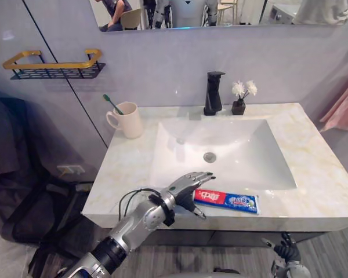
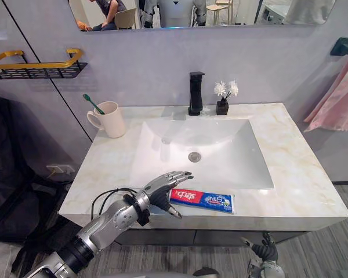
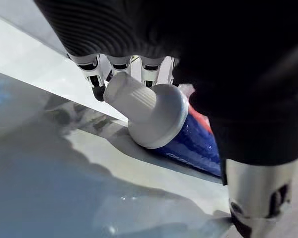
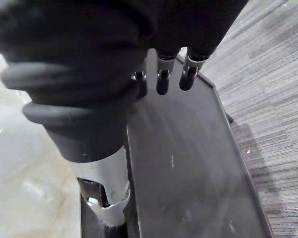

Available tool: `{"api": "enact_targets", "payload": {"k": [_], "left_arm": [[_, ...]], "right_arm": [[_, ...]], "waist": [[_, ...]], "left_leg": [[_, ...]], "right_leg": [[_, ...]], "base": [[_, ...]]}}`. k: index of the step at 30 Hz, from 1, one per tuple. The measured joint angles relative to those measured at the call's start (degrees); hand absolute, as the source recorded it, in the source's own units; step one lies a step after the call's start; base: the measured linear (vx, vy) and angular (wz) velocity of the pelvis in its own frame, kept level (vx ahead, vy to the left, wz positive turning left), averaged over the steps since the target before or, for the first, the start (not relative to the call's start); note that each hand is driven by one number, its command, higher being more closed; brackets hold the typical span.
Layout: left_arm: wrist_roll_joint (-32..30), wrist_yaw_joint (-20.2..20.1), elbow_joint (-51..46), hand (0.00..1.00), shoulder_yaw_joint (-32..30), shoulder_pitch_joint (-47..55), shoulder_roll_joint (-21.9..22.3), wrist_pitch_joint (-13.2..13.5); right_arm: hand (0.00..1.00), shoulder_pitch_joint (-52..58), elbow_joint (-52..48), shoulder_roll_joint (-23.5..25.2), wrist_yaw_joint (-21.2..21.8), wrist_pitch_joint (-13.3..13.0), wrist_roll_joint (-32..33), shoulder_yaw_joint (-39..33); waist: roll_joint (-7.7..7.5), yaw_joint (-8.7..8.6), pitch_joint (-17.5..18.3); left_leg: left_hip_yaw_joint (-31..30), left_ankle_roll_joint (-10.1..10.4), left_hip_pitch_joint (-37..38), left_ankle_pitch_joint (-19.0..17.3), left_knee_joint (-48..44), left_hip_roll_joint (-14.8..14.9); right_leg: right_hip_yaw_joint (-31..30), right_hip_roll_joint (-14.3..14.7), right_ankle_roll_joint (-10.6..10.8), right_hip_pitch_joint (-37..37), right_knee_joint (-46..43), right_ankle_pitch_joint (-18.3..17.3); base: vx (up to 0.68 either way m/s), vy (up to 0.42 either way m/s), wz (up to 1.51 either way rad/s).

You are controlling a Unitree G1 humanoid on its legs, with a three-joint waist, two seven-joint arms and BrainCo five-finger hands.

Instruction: Organize washtable

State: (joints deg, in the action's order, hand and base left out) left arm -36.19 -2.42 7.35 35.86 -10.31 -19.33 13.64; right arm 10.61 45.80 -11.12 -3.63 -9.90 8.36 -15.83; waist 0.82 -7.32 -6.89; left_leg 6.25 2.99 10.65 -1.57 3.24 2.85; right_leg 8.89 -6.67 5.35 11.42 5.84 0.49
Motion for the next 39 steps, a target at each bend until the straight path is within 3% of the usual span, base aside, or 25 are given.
{"api": "enact_targets", "payload": {"k": [8, 10, 14, 15, 19, 25, 39], "left_arm": [[6.87, -0.33, 2.29, 0.00, -0.26, -2.55, 2.13, -2.39], [9.06, -0.73, 2.35, 0.00, -0.66, -2.75, 2.12, -3.31], [10.30, -1.33, 2.35, 0.00, -0.61, -3.35, 2.22, -3.42], [10.79, -1.33, 2.36, 1.00, -0.61, -3.74, 2.20, -3.45], [9.55, -1.11, 2.94, 1.00, -0.55, -5.04, 2.21, -3.42], [1.39, -0.88, 4.45, 1.00, 0.22, -6.31, 2.07, -1.72], [-0.50, -0.05, 4.40, 1.00, 0.80, -6.98, -0.54, -0.91]], "right_arm": [[0.00, -0.24, 0.02, 0.20, 0.02, 0.00, -0.05, 0.04], [0.00, -0.71, 0.02, 0.42, 0.12, 0.00, -0.08, 0.07], [0.00, -0.75, 0.04, 0.66, 0.09, -0.02, -0.10, 0.06], [0.00, -0.77, 0.04, 0.66, 0.08, -0.02, -0.10, 0.06], [0.00, -1.13, 0.27, 0.66, 0.09, -0.03, -0.09, 0.11], [0.00, -1.23, 0.54, 0.64, 0.09, -0.53, -0.08, 0.31], [0.00, -1.17, 0.44, 0.57, 0.02, -0.78, 0.07, -0.49]], "waist": [[-0.20, -0.28, -0.01], [-0.19, -1.33, -0.02], [-0.24, -1.34, -0.04], [-0.24, -1.35, -0.05], [-0.24, -1.40, -0.05], [-0.27, -1.39, -0.07], [0.01, -1.65, 0.05]], "left_leg": [[0.25, 0.08, -0.13, 0.39, 0.62, 0.00], [0.26, 0.08, -0.13, 0.39, 0.67, 0.01], [0.38, 0.08, -0.14, 0.39, 0.73, 0.08], [0.39, 0.08, -0.14, 0.39, 0.73, 0.09], [0.47, 0.09, -0.16, 0.39, 0.74, 0.11], [0.96, 0.11, -0.27, 0.38, 0.81, 0.22], [1.96, 0.13, -0.22, 0.34, 0.73, 0.30]], "right_leg": [[-0.21, 0.05, 0.04, -0.63, -0.17, 0.03], [-0.05, 0.05, 0.05, -0.64, -0.17, 0.03], [-0.05, 0.11, 0.04, -0.73, -0.16, 0.03], [-0.05, 0.11, 0.04, -0.73, -0.16, 0.03], [-0.08, 0.12, 0.04, -0.78, -0.07, 0.03], [-0.41, 0.21, 0.04, -1.10, 0.02, 0.03], [-1.49, 0.28, 0.02, -1.54, -0.16, 0.18]], "base": [[0.00, -0.003, -0.02], [0.00, 0.000, 0.00], [0.00, 0.000, 0.00], [0.00, 0.000, 0.00], [-0.02, -0.007, -0.01], [-0.01, -0.006, -0.02], [-0.01, -0.009, -0.03]]}}
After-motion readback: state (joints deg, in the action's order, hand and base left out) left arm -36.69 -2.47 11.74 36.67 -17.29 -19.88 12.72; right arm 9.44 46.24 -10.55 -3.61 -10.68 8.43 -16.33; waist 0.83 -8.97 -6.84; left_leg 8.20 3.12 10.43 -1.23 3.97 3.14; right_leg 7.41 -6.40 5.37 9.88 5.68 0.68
